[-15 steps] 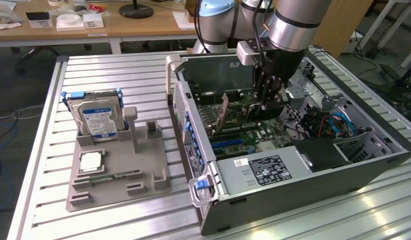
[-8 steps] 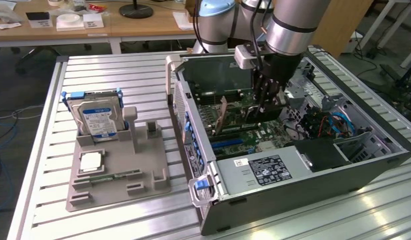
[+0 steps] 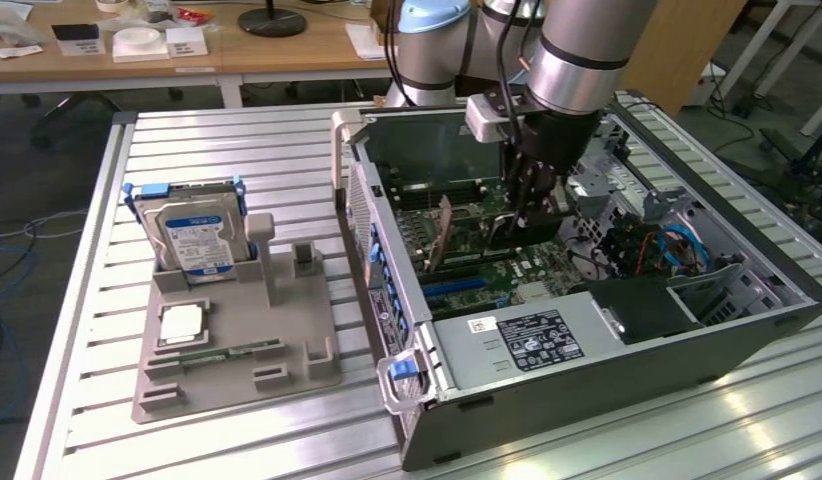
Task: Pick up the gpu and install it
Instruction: 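Insert the gpu into the slot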
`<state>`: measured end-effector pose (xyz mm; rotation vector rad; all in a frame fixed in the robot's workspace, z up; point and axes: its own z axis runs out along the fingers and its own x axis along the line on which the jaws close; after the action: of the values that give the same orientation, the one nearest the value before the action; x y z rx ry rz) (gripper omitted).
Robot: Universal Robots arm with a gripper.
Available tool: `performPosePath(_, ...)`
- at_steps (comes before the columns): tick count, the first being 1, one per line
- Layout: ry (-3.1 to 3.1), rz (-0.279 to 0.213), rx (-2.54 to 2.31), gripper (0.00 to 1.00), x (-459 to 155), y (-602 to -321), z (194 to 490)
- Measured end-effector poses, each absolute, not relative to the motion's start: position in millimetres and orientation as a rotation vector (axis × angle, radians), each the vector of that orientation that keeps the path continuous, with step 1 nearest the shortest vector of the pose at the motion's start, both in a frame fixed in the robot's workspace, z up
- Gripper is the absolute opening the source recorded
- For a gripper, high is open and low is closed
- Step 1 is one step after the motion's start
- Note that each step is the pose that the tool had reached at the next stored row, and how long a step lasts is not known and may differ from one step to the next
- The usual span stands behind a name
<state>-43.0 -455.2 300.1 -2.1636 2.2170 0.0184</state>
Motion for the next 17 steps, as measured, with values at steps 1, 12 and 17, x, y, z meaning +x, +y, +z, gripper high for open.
performPosePath(1, 2.217, 0.019, -2.163, 0.27, -43.1, -455.2, 299.6)
performPosePath(12, 2.217, 0.019, -2.163, 0.27, -43.7, -455.3, 297.4)
performPosePath(17, 2.217, 0.018, -2.163, 0.27, -43.7, -455.3, 297.4)
